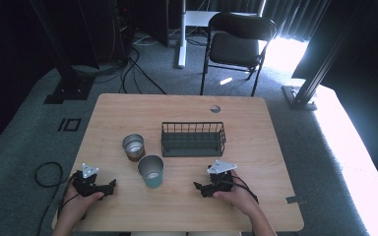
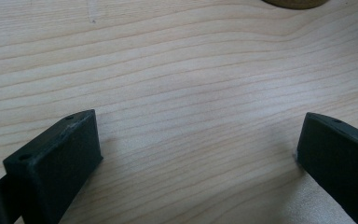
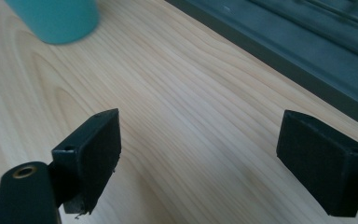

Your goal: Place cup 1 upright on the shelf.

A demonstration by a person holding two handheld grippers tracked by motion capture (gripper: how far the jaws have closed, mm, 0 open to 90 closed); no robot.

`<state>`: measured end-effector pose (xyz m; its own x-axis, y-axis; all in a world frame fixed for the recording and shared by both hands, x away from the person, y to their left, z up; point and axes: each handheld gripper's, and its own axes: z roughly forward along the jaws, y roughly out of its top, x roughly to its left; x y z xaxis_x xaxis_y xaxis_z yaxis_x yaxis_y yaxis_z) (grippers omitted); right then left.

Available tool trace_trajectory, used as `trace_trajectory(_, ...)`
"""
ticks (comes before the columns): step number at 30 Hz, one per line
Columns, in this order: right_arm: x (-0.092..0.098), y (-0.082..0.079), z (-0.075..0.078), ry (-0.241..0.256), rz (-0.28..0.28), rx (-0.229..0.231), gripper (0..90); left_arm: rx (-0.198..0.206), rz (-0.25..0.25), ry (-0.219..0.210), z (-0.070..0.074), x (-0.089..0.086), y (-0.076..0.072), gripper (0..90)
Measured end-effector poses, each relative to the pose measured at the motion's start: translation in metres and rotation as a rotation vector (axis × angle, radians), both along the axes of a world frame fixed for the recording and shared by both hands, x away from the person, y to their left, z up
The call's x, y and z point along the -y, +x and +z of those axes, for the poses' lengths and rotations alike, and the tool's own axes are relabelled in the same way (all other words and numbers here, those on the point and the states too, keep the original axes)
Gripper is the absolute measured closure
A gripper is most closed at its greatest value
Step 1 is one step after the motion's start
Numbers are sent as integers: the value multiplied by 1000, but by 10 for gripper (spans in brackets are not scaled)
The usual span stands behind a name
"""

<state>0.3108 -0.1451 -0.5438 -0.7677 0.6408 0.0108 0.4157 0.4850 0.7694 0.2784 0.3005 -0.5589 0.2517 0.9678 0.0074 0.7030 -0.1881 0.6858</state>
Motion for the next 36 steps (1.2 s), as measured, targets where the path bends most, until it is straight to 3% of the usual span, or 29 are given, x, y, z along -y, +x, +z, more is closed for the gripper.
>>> trace_trajectory(23,-81,-5,7,79,196,44,142,0,0,0,0,0,0,4)
trace_trajectory(36,-111,-3,12,133,254,72,136,0,0,0,0,0,0,4)
